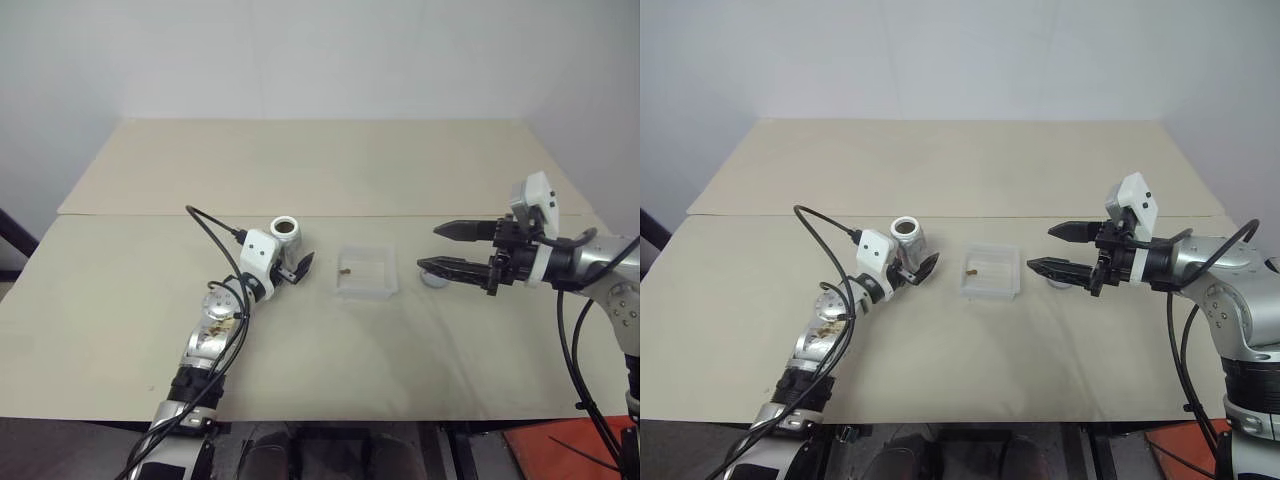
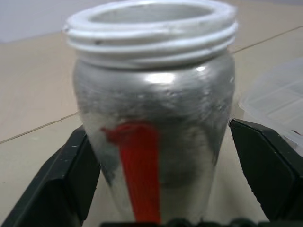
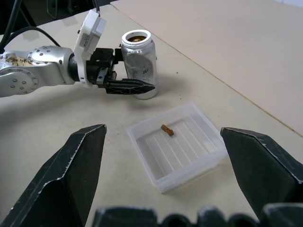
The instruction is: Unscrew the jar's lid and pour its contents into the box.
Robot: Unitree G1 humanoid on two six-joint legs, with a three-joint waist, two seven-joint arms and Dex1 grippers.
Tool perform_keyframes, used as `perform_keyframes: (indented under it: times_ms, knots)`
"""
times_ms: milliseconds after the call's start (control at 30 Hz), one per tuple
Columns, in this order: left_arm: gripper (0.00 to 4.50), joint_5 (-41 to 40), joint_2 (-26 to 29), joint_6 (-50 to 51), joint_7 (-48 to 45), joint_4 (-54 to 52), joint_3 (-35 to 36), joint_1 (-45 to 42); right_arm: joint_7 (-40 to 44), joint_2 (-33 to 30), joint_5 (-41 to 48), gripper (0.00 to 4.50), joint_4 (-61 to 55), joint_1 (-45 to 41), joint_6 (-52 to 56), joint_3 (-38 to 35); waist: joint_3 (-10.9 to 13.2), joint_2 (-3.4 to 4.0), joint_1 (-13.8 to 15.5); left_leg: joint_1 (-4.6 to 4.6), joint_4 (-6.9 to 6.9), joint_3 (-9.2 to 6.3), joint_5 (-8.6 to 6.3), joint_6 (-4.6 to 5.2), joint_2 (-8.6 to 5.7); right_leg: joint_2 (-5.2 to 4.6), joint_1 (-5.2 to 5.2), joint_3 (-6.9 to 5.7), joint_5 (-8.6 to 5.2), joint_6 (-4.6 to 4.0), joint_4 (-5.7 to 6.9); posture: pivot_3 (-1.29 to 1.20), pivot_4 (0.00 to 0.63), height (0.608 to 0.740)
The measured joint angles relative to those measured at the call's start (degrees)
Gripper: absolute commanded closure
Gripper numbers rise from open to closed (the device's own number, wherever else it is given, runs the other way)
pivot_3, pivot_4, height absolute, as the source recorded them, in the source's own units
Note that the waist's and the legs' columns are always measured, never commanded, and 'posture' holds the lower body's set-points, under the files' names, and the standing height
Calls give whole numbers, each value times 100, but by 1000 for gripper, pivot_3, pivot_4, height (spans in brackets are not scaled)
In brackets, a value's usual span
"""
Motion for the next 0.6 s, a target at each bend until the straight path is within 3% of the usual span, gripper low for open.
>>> perform_keyframes:
  times_ms: [167, 333, 600]
  knots:
    - [56, -335, 830, 442, -737, -1171, 45, 652, 29, -4, -44, 0, -61, 119, -61, 1, -1, 2, -8, 5, -8, 3, 0, 0, 3, 0, -2, 6, 0, -1, 2, 0, 150, 740]
    - [56, -814, 1774, 1052, -1246, -2014, 607, 932, 89, -20, -44, 0, -84, 229, -104, -12, -2, 3, 11, 6, -7, 1, -1, 0, 4, -1, 0, 7, 0, -1, 1, 0, 150, 740]
    - [56, -2284, 3388, 1608, -3267, -2383, 1326, 823, 255, -219, -49, 0, -94, 458, -218, -86, -2, 4, 3, 5, -10, 6, -1, 0, 3, 1, -4, 7, -1, -1, 0, 0, 150, 740]
